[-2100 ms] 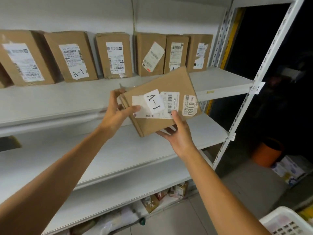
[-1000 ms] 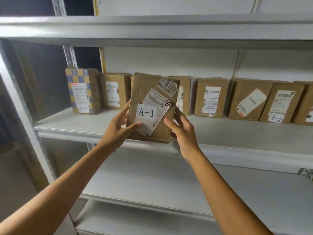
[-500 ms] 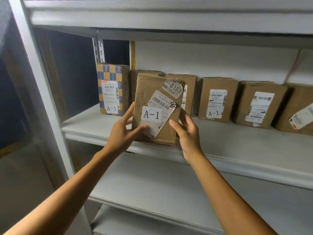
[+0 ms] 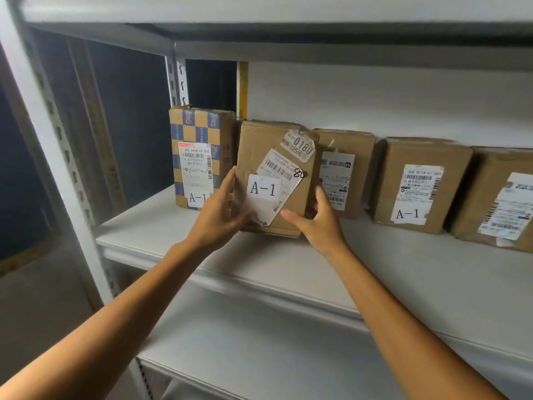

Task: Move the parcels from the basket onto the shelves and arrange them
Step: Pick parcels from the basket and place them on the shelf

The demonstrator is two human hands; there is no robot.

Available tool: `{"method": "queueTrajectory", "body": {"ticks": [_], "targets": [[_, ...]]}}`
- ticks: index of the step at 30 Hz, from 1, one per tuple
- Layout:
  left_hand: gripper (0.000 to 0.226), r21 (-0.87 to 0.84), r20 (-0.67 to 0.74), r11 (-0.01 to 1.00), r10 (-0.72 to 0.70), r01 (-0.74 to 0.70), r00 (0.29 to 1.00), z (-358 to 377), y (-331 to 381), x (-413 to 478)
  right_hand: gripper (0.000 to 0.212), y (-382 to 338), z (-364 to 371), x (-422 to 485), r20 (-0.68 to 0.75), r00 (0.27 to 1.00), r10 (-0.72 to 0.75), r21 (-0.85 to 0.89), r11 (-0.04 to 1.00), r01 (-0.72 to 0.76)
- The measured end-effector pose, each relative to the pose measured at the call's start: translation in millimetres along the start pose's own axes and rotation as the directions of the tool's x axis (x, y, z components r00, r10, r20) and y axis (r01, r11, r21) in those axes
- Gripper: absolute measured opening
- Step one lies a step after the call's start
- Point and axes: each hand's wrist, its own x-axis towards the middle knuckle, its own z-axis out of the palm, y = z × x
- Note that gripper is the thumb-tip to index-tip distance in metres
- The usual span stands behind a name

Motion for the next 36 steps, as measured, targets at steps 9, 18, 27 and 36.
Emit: {"method": "queueTrajectory", "body": {"ticks": [9,18,27,36], "targets": [[0.085,0.295,-0.084,0.933,0.238,-0.204,0.968,-5,-25,33,0.079,12,26,32,-0.075,0.997,-0.028,-0.093,0.995,0.021],[0.089,0.724,0.186,0.532,0.464,-0.439,0.866,-25,-47,53,0.083,13,50,47,-0.143,0.990,0.000,-0.185,0.982,-0.027],[0.092,0.683,0.320,0.423,0.558,-0.595,0.765,-31,-68,63,0.054,17,68,40,-0.259,0.963,0.079,-0.245,0.959,-0.144],[0.054,0.371,0.440,0.646,0.510,-0.667,0.739,-18,-51,36,0.038,-2,33,-8,-0.260,0.964,0.048,-0.458,0.873,-0.167]]}}
